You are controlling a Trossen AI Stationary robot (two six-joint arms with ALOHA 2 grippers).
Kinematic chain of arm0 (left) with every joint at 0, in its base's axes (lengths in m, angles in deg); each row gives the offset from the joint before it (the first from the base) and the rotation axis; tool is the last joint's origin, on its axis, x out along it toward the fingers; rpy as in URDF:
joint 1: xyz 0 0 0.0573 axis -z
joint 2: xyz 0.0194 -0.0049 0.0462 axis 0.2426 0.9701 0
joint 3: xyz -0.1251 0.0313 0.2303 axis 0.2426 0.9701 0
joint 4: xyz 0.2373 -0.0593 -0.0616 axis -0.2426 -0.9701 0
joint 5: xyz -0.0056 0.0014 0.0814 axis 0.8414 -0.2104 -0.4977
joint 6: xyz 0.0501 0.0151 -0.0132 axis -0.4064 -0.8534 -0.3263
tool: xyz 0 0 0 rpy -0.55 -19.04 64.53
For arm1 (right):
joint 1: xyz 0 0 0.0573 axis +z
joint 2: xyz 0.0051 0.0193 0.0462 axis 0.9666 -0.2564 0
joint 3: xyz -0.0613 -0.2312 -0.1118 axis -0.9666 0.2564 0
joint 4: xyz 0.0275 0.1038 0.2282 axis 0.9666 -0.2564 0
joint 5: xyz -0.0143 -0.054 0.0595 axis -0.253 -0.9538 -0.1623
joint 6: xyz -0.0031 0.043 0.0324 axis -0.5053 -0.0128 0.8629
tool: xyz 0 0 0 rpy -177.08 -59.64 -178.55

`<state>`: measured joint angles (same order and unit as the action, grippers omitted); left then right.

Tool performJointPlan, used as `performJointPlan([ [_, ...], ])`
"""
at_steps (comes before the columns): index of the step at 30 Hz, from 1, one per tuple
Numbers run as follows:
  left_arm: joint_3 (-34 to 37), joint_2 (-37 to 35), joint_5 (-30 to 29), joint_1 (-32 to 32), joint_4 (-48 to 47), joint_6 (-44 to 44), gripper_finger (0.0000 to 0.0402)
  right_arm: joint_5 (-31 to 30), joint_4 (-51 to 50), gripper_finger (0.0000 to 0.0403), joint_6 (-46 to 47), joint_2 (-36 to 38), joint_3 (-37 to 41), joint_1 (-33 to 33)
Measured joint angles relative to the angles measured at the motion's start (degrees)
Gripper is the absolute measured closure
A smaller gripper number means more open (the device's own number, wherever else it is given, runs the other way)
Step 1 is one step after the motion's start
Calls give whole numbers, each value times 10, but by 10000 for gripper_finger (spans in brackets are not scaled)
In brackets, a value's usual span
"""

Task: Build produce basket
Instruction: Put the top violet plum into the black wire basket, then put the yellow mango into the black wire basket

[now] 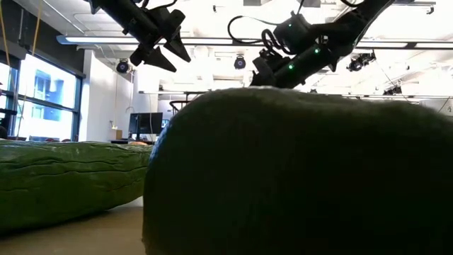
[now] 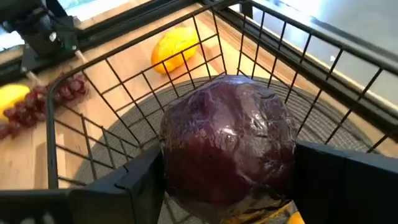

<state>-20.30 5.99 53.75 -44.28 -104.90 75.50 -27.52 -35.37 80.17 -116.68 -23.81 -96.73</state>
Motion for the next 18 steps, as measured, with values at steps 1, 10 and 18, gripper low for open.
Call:
performJointPlan([
  [1,0,0,0,0,0,0,112,1,3,153,6,-2,0,0],
  [10,0,0,0,0,-1,6,112,20,2,96,27,-3,0,0],
  [18,0,0,18,0,-1,31,112,21,1,86,20,-3,0,-2],
])
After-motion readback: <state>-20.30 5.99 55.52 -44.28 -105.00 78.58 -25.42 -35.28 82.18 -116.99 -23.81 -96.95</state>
